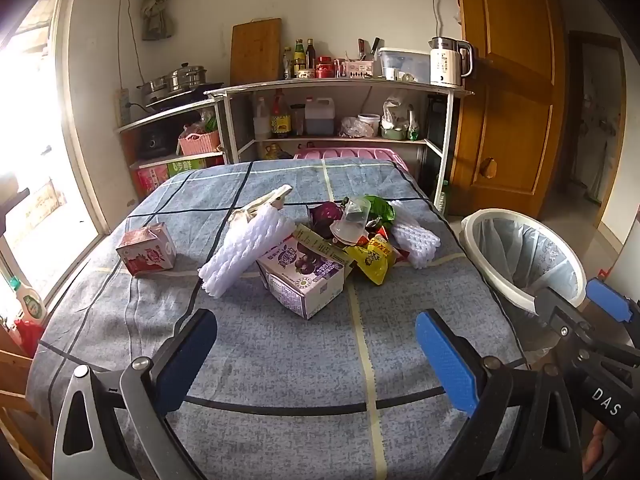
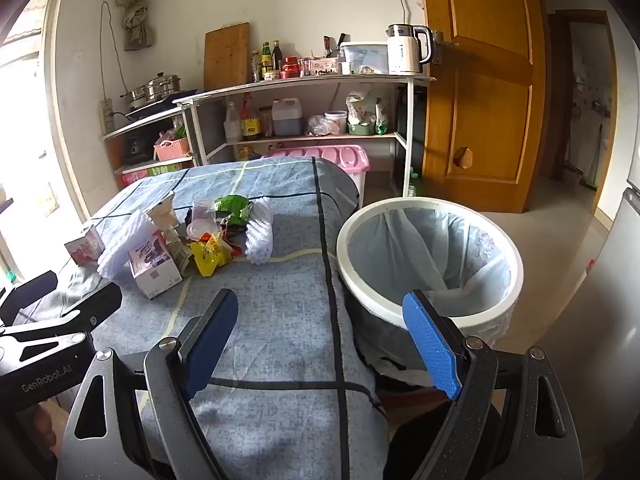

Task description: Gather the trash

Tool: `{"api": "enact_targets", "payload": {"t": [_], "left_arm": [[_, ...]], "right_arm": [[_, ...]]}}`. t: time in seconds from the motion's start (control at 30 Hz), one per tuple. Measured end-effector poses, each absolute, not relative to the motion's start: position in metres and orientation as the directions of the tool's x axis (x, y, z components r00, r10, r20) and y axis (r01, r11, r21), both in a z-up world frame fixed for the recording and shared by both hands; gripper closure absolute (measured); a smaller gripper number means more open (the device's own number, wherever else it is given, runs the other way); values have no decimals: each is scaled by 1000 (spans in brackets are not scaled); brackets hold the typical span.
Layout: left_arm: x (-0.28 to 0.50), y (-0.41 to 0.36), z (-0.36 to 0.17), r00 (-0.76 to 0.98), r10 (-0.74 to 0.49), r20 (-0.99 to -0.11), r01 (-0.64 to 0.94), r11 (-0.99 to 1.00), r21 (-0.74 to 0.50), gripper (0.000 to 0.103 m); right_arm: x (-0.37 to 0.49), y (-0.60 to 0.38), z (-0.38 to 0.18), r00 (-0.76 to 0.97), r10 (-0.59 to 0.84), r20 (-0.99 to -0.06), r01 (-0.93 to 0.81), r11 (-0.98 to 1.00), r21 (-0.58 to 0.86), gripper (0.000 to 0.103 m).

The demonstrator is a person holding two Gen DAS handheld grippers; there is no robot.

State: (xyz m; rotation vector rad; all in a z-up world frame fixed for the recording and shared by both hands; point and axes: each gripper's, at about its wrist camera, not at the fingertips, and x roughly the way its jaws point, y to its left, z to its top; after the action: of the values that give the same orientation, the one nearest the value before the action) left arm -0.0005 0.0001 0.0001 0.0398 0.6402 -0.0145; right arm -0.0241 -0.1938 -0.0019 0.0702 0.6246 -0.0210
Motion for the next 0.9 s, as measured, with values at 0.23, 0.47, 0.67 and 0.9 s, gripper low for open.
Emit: {"api": "enact_targets", "payload": {"t": [0.23, 0.47, 0.67, 0.9], "left_arm": [[-4, -2, 1, 798, -10, -603, 36, 999, 30, 2], [-2, 7, 2, 795, -2, -607, 25, 999, 29, 2], [0, 3, 2, 794, 0, -608, 26, 999, 34, 2], [-1, 3, 2, 794, -1, -608, 26, 999, 33, 2]], "right_arm": [[-24, -195, -1, 814, 2, -580, 42, 997, 63, 18], [-26, -198, -2, 816, 2, -578, 45, 997, 67, 18], [-25, -198, -2, 816, 2, -578, 46, 997, 68, 18], [-26, -198, -2, 816, 3, -577, 44, 997, 67, 18]]}}
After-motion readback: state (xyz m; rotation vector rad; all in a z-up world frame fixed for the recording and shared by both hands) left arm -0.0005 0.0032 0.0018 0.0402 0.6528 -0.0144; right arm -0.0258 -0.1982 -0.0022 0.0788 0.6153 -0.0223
